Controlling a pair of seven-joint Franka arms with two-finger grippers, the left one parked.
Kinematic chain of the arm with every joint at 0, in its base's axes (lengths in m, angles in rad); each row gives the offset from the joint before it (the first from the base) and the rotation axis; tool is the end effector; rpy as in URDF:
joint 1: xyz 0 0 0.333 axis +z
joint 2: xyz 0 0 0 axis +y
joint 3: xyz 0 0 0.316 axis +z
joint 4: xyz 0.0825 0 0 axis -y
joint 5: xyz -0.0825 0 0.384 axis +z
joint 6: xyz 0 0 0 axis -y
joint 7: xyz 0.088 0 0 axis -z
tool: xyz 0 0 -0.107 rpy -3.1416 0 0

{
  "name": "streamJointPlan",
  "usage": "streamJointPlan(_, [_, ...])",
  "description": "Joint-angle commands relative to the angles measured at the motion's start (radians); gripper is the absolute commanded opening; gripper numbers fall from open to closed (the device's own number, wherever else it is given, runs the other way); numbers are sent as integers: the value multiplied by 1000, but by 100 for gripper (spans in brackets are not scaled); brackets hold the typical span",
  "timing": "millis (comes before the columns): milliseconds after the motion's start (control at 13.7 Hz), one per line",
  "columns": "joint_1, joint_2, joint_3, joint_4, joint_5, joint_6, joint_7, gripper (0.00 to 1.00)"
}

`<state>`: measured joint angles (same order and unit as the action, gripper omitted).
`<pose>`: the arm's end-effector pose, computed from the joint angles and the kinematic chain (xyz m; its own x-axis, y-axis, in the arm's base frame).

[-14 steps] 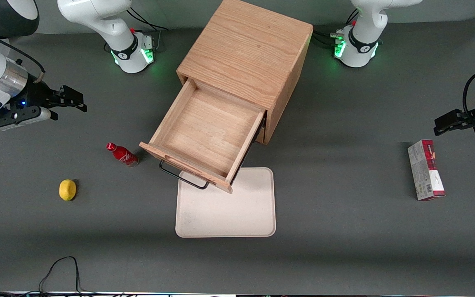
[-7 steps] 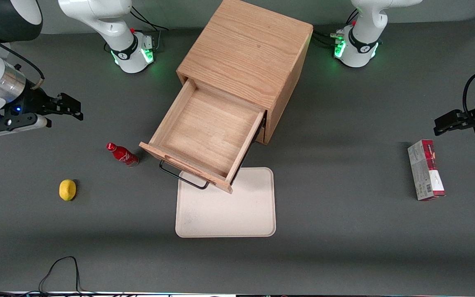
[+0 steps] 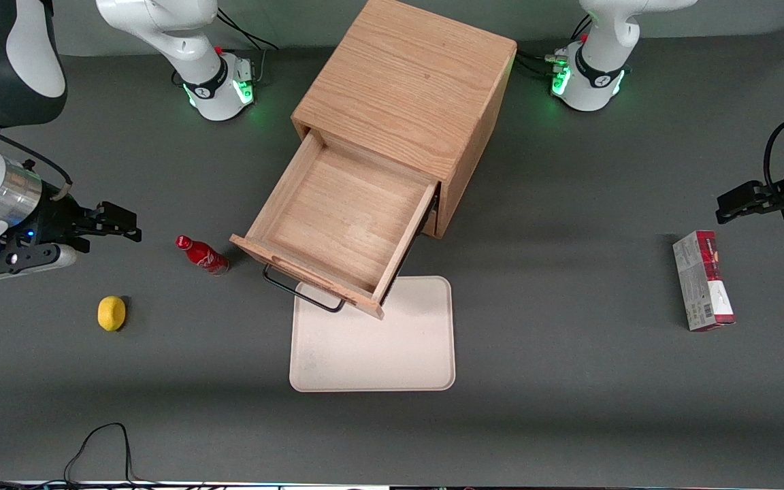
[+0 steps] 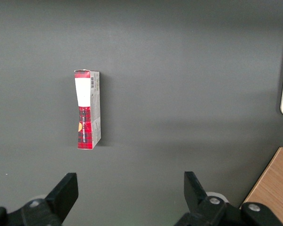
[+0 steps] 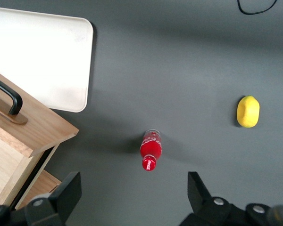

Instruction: Open upper drawer

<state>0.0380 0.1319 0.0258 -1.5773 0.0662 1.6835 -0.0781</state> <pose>0.5987 0.0438 0.5552 0.9908 0.1337 -0.0205 0.1320 -0.9887 -0.0707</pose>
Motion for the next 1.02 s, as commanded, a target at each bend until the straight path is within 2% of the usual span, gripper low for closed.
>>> streamJointPlan(0, [48, -8, -47, 49, -12, -77, 24, 100])
streamJointPlan(146, [51, -23, -46, 59, -31, -131, 23, 100])
streamJointPlan(511, [54, -32, -46, 77, -32, -143, 60, 100])
streamJointPlan(657, [56, -23, -46, 109, -34, -197, 55, 100])
streamJointPlan(949, [56, -18, -44, 117, -32, -199, 60, 100])
